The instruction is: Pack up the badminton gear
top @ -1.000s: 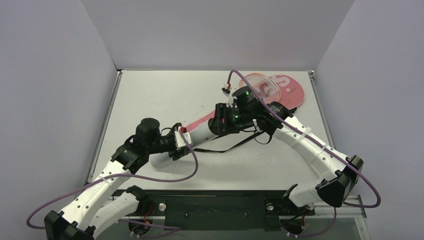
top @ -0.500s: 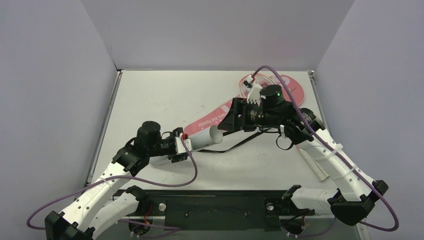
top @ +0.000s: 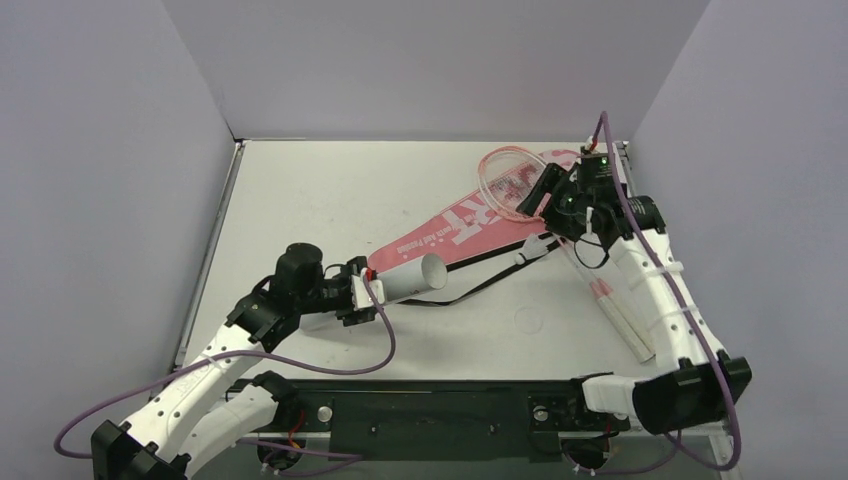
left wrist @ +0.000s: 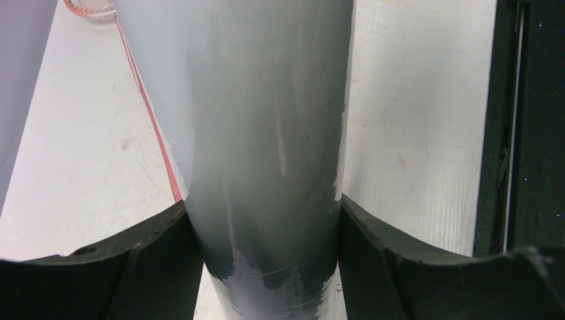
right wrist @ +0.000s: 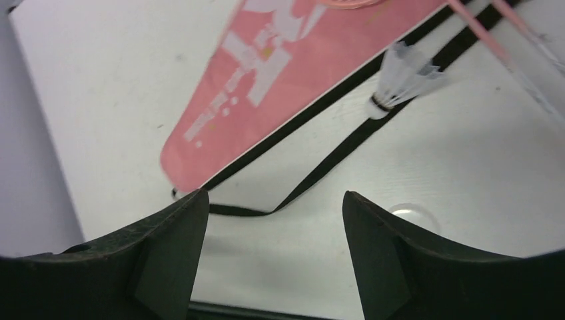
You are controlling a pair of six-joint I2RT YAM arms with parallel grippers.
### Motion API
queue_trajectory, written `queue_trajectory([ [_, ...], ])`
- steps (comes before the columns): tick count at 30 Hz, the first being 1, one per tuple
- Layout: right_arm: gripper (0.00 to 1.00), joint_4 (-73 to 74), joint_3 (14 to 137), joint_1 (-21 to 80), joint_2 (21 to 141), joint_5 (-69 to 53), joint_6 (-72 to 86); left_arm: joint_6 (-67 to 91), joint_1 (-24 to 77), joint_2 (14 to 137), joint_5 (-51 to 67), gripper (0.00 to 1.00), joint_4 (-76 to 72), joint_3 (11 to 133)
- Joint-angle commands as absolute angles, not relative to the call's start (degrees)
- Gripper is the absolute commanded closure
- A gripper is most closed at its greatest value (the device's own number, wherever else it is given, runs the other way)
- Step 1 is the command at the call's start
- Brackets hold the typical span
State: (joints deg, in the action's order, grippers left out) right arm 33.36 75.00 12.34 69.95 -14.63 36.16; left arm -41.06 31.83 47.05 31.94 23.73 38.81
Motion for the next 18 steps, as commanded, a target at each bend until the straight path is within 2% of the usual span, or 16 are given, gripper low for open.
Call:
queue_trajectory([
  [1, 0.32, 32.5, 73.8, 8.9, 80.5, 1.4, 35.7, -39.8, 32.1, 47.4, 32.6, 0.96, 23.5, 39.7],
  [7, 0.31, 31.1, 78.2, 5.7, 94.5, 8.0, 30.9, -39.6, 32.1, 47.2, 33.0, 0.97, 24.3, 39.3],
  [18, 0.33, 22.8, 76.7, 1.2, 103.2, -0.3, 31.8, -39.2, 32.1, 46.8, 33.4, 1.00, 24.9, 39.4],
])
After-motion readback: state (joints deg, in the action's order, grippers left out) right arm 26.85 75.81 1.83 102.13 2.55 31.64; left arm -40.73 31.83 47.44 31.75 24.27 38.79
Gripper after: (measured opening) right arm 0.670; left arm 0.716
